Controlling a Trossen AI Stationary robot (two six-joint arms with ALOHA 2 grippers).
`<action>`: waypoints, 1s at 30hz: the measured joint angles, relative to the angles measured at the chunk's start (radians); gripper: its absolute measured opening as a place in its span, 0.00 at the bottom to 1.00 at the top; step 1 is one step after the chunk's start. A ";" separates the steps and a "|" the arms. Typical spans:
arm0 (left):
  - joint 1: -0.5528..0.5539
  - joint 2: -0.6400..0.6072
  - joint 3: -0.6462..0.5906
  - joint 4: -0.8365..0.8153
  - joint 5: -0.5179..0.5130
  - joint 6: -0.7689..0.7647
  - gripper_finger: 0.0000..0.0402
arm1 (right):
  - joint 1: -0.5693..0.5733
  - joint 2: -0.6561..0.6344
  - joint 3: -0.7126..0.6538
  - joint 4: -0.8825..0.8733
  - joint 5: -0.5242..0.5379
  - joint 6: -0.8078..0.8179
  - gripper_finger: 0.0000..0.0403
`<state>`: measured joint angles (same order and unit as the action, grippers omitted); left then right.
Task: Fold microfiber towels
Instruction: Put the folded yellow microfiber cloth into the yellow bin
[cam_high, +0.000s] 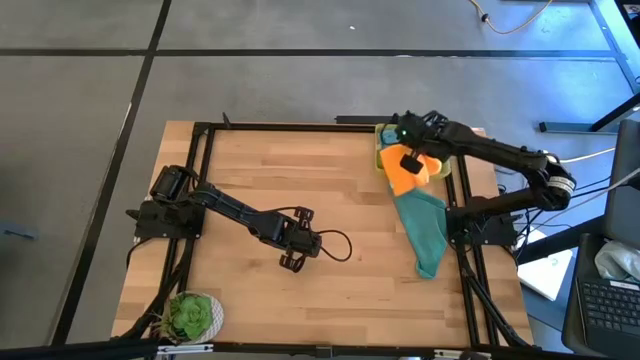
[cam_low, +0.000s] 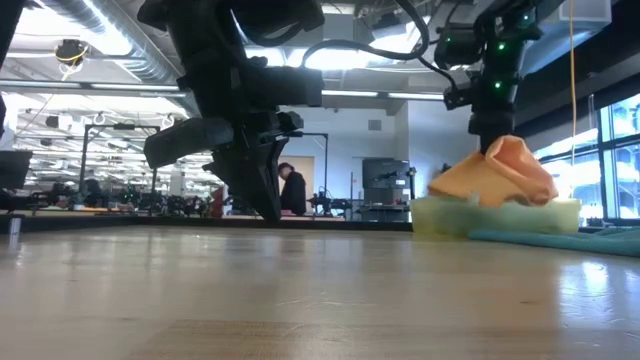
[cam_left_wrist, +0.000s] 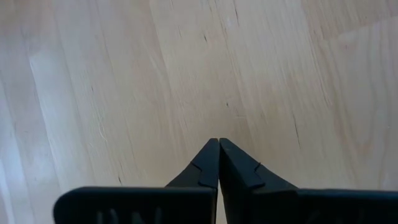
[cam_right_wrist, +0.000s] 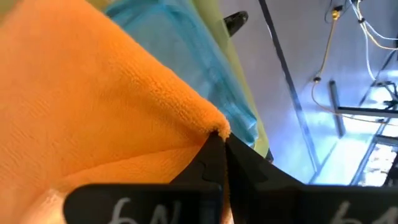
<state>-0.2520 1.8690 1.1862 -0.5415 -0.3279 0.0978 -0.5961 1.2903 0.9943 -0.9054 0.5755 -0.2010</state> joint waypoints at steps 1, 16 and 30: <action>0.000 0.000 0.000 0.000 0.000 0.000 0.01 | -0.018 0.000 0.000 0.021 -0.008 -0.018 0.01; 0.000 0.000 0.000 0.000 0.001 -0.013 0.01 | -0.288 0.022 0.000 0.185 -0.201 -0.094 0.03; 0.000 0.000 0.000 0.010 0.004 -0.016 0.01 | -0.366 0.098 -0.001 0.165 -0.148 -0.068 0.41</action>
<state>-0.2520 1.8690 1.1866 -0.5314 -0.3237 0.0823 -0.9625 1.3882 0.9932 -0.7402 0.4276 -0.2695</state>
